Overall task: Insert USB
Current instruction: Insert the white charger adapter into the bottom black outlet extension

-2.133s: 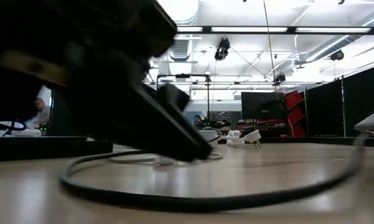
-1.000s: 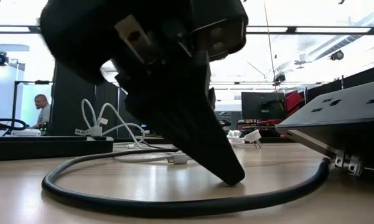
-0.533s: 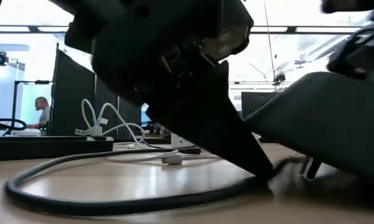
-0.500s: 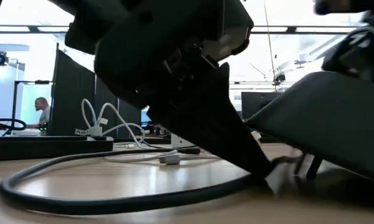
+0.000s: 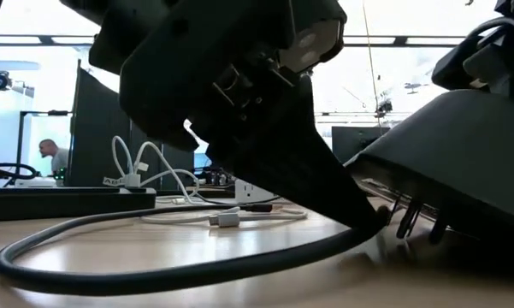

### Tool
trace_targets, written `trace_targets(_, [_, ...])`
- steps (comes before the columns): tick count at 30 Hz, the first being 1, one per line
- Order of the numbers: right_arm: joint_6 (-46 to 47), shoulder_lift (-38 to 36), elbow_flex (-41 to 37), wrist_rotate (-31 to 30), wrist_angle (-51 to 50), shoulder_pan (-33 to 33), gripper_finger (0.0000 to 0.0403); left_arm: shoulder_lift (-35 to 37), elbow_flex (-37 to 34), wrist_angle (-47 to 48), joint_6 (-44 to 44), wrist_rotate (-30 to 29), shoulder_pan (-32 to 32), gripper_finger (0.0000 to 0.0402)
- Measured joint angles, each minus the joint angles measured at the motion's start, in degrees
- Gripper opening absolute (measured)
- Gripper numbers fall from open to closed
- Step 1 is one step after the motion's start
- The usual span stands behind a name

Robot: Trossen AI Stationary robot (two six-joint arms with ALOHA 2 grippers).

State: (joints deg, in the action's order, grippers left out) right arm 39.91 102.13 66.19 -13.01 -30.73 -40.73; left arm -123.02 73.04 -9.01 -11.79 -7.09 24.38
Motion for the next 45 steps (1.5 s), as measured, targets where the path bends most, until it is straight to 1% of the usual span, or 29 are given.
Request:
trace_targets(4, [-0.1,0.0,0.0,-0.13,0.15,0.0,0.0145,0.13,-1.52,-2.03,1.03,0.09,-0.07,0.0066])
trace_targets(8, [-0.1,0.0,0.04,-0.71,0.17,0.02,0.0145,0.15,-3.74,-5.67,3.56,0.09,0.07,0.0079])
trace_targets(12, [-0.1,0.0,0.04,-0.7,0.16,0.02,0.0145,0.16,-4.5,-6.73,4.85,0.13,0.44,0.0104])
trace_targets(20, [0.17,-0.48,0.17,-0.38,-0.3,0.0,0.0145,0.18,-4.51,-6.57,3.74,0.15,0.33,0.0162])
trace_targets(24, [2.52,-1.89,3.51,-0.36,-3.47,-0.61,0.0145,0.18,-4.53,-6.48,3.61,0.15,0.33,0.0182])
trace_targets(27, [2.53,-2.16,6.03,-2.1,-4.48,-2.03,0.0145,0.18,-4.55,-6.47,3.36,0.15,0.33,0.019])
trace_targets(29, [2.56,-2.16,6.87,-4.96,-3.96,-3.42,0.0145,0.18,-4.55,-6.45,3.3,0.15,0.33,0.0193])
trace_targets(33, [5.01,-1.64,6.86,-14.33,-1.18,-6.49,0.0145,0.18,-4.56,-6.44,3.17,0.14,0.33,0.0191])
trace_targets(35, [6.15,-1.24,6.84,-17.48,-0.01,-7.29,0.0145,0.2,-4.57,-6.45,3.17,0.11,0.26,0.0186])
trace_targets(37, [8.23,-0.94,6.84,-18.65,0.19,-7.45,0.0145,0.2,-4.57,-6.45,3.17,0.11,0.26,0.018])
trace_targets(41, [19.55,0.39,6.71,-18.42,0.17,-6.66,0.0145,0.2,-4.57,-6.45,2.94,0.11,0.26,0.0168])
trace_targets(45, [22.17,1.76,6.69,-18.06,0.02,-6.38,0.0145,0.2,-4.57,-6.45,2.73,0.11,0.26,0.0157])
